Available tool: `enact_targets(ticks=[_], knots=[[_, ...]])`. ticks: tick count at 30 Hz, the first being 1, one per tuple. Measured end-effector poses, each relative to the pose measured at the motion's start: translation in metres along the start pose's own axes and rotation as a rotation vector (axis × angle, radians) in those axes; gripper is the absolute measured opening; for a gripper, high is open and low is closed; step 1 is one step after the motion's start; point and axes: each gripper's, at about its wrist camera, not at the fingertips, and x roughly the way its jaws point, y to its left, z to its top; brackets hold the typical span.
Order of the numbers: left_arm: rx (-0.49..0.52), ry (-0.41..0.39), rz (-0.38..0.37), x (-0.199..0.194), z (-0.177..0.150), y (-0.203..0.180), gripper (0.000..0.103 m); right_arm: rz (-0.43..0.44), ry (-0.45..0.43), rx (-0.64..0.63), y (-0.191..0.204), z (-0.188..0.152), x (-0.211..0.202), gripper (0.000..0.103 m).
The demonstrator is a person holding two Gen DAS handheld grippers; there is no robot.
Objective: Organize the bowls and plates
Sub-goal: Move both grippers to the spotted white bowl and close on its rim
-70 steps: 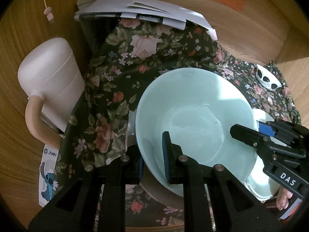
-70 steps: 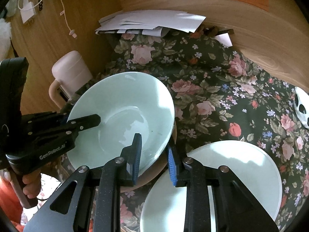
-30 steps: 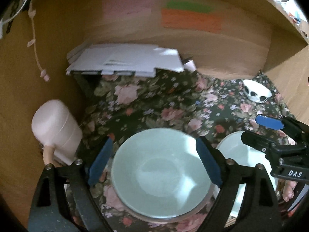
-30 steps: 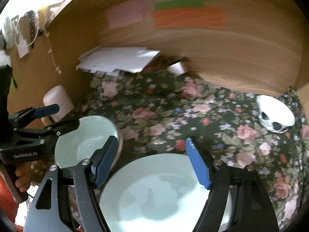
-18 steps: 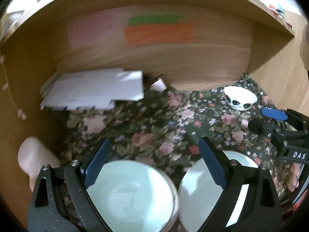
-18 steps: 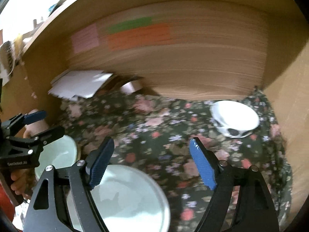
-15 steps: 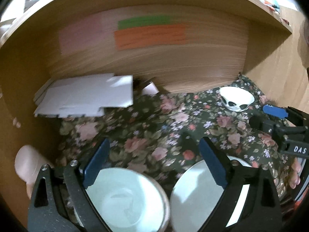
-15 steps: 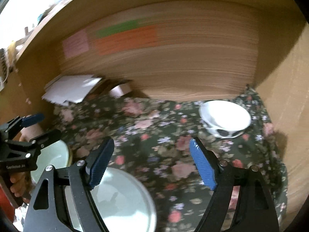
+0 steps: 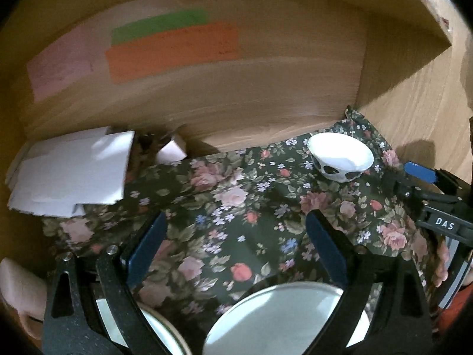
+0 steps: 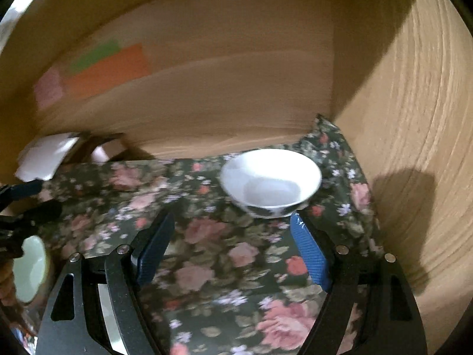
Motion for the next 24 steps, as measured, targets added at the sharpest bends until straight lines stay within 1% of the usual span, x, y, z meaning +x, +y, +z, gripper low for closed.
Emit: enact_targets(ticks=[3, 6, 11, 13, 14, 16, 20, 22, 24], knots=[[-0.009, 0.039, -0.006, 0.019, 0.009, -0.003, 0.096, -0.039, 0.017, 0.018, -0.012, 0.003, 0.015, 0.078], [-0.025, 0.097, -0.018, 0.04, 0.016, -0.003, 0.096, -0.089, 0.028, 0.025, -0.022, 0.007, 0.03, 0.078], [-0.016, 0.115, 0.001, 0.061, 0.023, -0.003, 0.096, -0.126, 0.087, 0.076, -0.043, 0.014, 0.061, 0.077], [-0.018, 0.131, 0.001, 0.069, 0.024, -0.002, 0.096, -0.14, 0.1, 0.091, -0.048, 0.016, 0.069, 0.071], [-0.019, 0.138, 0.001, 0.072, 0.024, -0.001, 0.096, -0.14, 0.112, 0.102, -0.051, 0.017, 0.073, 0.069], [-0.012, 0.154, 0.005, 0.078, 0.024, -0.001, 0.096, -0.128, 0.143, 0.125, -0.057, 0.018, 0.083, 0.06], [0.006, 0.159, 0.007, 0.086, 0.026, -0.002, 0.096, -0.14, 0.177, 0.131, -0.061, 0.015, 0.098, 0.052], [0.005, 0.165, -0.001, 0.088, 0.027, -0.003, 0.096, -0.129, 0.18, 0.132, -0.061, 0.013, 0.099, 0.039], [0.003, 0.172, -0.011, 0.09, 0.028, -0.003, 0.096, -0.139, 0.177, 0.118, -0.058, 0.013, 0.097, 0.038]])
